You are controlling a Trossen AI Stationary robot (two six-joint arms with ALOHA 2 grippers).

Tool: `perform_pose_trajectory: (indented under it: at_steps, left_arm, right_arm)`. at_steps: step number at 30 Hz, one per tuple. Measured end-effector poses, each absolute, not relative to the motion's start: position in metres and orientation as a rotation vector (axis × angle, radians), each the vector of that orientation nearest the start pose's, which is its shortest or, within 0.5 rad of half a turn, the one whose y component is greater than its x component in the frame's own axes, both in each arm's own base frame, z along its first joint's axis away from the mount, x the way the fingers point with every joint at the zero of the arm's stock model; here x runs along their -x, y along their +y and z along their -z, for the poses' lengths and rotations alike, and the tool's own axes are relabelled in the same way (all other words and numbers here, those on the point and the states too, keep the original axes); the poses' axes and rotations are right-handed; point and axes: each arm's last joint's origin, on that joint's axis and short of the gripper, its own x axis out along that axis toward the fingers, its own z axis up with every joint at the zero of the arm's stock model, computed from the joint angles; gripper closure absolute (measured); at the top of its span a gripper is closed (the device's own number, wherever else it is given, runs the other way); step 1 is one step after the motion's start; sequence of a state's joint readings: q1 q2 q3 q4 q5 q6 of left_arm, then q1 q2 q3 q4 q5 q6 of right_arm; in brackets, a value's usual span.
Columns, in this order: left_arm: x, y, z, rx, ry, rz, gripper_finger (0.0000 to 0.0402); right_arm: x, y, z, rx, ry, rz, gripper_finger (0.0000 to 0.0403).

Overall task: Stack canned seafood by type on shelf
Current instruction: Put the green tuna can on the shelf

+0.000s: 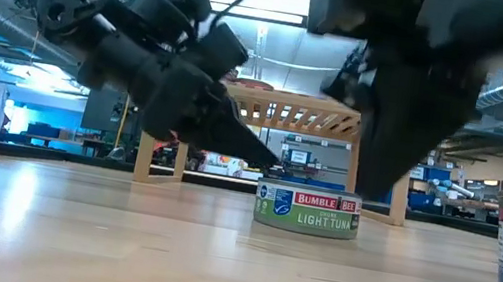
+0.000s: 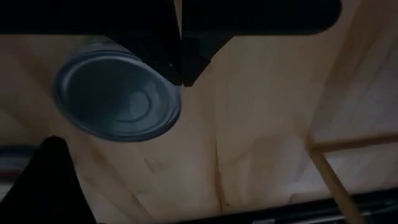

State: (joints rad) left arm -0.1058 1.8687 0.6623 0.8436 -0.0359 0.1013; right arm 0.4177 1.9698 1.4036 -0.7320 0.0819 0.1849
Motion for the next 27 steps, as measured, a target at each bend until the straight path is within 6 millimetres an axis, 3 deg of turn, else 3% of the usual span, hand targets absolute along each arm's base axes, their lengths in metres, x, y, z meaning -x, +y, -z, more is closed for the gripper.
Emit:
perform_pose_trajectory:
  at_steps: [7, 12, 20, 27]
  left_arm:
    - [-0.346, -0.039, -0.101, -0.159, 0.376, 0.078, 0.0400]
    - [-0.346, -0.039, -0.096, -0.164, 0.401, 0.066, 0.0400]
    - [-0.346, -0.038, -0.096, -0.169, 0.405, 0.056, 0.0400]
    - [-0.345, -0.037, -0.093, -0.172, 0.431, 0.060, 0.0400]
  right_arm:
    - [-0.361, 0.156, -0.148, 0.195, 1.315, -0.138, 0.0390]
    - [-0.365, 0.147, -0.147, 0.223, 1.300, -0.070, 0.0396]
    - [-0.366, 0.138, -0.157, 0.236, 1.274, 0.000, 0.0395]
    - [-0.362, 0.135, -0.184, 0.218, 1.193, 0.053, 0.0395]
